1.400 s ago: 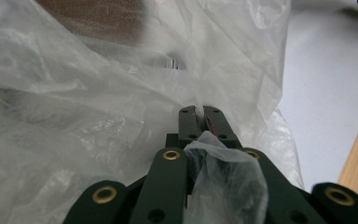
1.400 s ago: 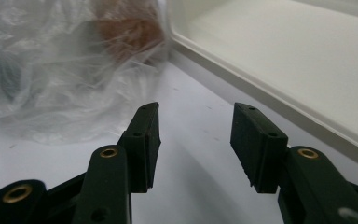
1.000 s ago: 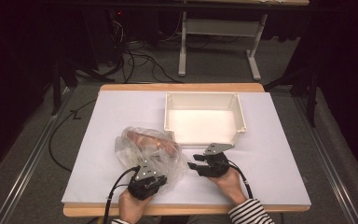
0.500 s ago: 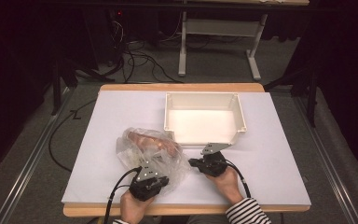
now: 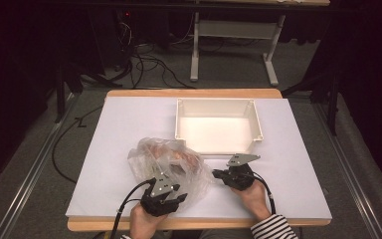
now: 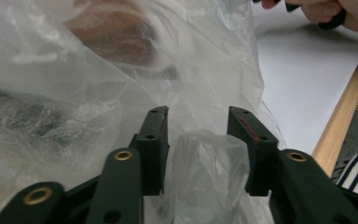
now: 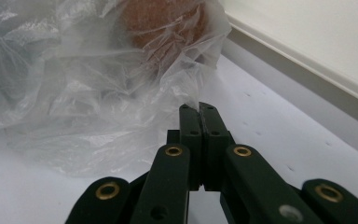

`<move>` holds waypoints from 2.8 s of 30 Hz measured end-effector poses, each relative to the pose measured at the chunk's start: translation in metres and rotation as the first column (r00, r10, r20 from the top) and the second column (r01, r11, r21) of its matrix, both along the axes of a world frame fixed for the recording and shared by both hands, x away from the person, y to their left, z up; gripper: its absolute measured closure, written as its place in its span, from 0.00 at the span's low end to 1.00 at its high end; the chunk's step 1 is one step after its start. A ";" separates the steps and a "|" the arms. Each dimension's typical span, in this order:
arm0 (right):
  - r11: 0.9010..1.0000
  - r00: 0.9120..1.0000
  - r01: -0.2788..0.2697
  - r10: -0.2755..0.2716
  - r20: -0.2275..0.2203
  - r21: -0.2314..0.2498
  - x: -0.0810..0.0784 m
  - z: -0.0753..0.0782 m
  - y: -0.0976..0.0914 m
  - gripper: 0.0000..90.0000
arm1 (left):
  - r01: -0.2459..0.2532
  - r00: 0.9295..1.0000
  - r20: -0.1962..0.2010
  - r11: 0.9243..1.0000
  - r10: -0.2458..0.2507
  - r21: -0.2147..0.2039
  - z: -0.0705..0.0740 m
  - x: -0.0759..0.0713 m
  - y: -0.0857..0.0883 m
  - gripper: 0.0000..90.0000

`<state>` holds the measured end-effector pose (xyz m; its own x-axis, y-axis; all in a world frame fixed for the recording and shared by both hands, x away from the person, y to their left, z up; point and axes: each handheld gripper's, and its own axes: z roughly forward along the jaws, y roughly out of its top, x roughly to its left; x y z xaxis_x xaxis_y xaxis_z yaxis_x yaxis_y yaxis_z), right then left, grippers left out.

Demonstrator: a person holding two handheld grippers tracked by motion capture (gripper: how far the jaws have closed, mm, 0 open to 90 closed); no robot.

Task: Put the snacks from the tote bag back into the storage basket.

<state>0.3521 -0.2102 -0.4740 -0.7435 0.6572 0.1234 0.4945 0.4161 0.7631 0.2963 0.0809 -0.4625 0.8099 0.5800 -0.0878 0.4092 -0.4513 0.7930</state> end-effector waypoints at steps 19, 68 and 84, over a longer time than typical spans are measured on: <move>0.999 0.999 0.037 -0.037 0.002 -0.002 -0.008 -0.003 -0.032 1.00 | -0.133 0.979 0.145 0.989 0.141 -0.061 0.047 -0.003 0.024 0.48; 0.985 0.984 0.175 -0.175 -0.021 -0.009 -0.018 -0.005 -0.101 0.99 | -0.247 0.966 0.066 0.969 0.248 -0.034 0.027 0.043 0.062 0.80; 0.977 0.978 0.208 -0.208 -0.001 0.040 -0.023 0.001 -0.109 0.82 | -0.168 0.986 -0.008 0.986 0.168 -0.010 0.009 0.039 0.062 1.00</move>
